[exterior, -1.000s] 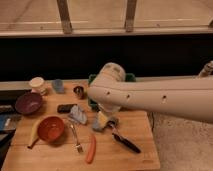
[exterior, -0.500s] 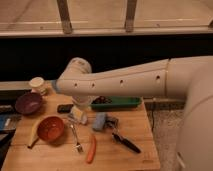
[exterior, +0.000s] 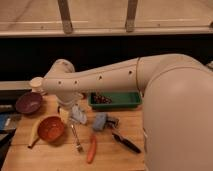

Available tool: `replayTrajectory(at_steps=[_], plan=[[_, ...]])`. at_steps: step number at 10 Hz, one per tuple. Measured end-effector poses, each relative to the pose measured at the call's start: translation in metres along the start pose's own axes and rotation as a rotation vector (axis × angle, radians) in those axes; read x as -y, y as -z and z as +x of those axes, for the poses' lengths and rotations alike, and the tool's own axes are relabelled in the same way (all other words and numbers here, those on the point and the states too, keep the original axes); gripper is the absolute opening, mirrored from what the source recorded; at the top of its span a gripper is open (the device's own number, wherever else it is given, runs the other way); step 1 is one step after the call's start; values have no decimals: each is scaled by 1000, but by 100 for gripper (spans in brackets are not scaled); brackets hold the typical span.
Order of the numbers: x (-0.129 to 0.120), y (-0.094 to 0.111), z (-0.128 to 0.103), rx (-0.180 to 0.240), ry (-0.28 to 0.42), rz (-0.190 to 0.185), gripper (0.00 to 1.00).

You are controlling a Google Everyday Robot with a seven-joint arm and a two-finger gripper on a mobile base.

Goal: Place towel in tray

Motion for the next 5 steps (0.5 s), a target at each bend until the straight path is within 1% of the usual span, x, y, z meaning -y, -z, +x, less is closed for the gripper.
replayTrajectory(at_steps=[3, 5], plan=[[-1, -1, -1, -3, 6, -3, 80], [-6, -17, -10, -16, 53, -24, 80]])
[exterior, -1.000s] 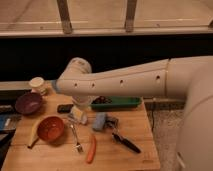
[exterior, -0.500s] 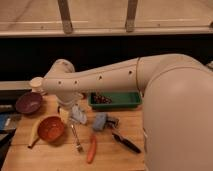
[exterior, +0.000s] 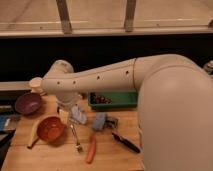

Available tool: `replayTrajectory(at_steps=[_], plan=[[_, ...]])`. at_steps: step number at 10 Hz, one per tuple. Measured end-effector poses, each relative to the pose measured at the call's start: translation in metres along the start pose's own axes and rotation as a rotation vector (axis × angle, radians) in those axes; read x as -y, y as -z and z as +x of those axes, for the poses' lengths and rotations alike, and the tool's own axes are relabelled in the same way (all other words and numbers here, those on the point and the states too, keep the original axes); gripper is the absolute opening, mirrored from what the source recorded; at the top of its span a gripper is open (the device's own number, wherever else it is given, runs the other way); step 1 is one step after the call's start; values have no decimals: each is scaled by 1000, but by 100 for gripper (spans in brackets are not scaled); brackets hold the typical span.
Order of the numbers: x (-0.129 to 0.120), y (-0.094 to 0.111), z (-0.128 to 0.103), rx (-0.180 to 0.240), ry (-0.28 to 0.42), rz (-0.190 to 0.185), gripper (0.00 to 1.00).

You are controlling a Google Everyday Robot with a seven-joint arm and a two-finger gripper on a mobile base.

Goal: Place towel in tray

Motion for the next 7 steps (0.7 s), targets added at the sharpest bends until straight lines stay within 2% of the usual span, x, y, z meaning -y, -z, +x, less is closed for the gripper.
replayTrajectory(at_steps=[2, 4, 7], plan=[[0, -30, -12, -11, 45, -24, 80], [5, -46, -19, -14, 67, -43, 80], [24, -71, -11, -1, 45, -94, 80]])
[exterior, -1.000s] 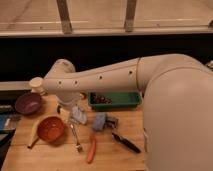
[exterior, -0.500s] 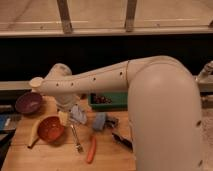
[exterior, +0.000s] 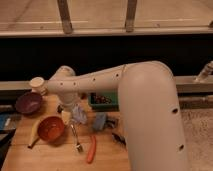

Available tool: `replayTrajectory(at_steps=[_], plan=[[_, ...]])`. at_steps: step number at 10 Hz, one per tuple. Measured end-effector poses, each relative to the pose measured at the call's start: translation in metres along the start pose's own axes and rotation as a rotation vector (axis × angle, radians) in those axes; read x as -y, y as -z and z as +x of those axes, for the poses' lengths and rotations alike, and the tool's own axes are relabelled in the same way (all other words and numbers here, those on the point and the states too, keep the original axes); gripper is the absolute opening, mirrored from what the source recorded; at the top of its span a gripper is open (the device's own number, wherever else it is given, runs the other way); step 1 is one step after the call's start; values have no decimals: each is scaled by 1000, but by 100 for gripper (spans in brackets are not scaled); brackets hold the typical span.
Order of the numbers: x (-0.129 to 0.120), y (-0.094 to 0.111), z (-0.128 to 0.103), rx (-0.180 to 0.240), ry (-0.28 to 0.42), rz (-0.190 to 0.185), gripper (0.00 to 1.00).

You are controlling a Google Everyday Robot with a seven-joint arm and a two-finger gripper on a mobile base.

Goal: Place towel in tray

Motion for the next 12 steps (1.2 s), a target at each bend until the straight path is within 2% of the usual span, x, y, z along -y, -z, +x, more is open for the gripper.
replayTrajectory(at_steps=[1, 2, 3, 5, 6, 7, 10, 11, 12], plan=[[6, -7, 4, 11, -13, -17, 80], [10, -27, 8, 52, -33, -58, 80], [11, -38, 9, 78, -41, -79, 80], [12, -52, 9, 165, -59, -111, 80], [9, -52, 2, 180, -49, -116, 78], [5, -52, -3, 180, -35, -118, 72], [0, -49, -4, 185, -14, -108, 42], [-2, -48, -5, 189, -11, -105, 35], [-5, -47, 0, 197, -13, -100, 20]])
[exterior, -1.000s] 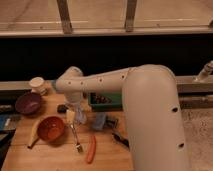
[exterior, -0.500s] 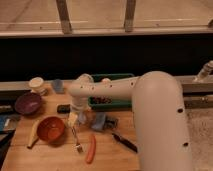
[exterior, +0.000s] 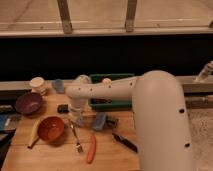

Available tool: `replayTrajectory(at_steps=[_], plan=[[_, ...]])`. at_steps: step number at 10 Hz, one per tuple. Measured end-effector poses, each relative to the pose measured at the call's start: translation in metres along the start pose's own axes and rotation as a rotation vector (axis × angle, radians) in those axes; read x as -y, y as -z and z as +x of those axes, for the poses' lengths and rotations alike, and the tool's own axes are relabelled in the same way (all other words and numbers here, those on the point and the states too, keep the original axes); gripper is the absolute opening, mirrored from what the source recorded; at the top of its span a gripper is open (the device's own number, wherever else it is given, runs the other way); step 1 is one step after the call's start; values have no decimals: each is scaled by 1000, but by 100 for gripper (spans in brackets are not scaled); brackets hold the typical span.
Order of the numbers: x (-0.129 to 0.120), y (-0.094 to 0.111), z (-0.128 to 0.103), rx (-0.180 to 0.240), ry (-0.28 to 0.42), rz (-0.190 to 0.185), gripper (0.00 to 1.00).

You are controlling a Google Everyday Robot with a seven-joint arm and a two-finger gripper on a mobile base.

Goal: Place towel in tray

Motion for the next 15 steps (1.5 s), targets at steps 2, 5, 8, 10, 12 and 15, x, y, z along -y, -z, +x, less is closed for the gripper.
replayTrajectory(at_steps=[2, 5, 8, 10, 12, 15], plan=[[-4, 2, 5, 17, -7, 5, 4], [-13, 10, 8, 48, -18, 29, 0], [-20, 50, -1, 73, -7, 94, 0], [-27, 103, -10, 109, -11, 172, 0], [-25, 144, -10, 148, -45, 242, 0], [13, 189, 20, 220, -185, 310, 0]])
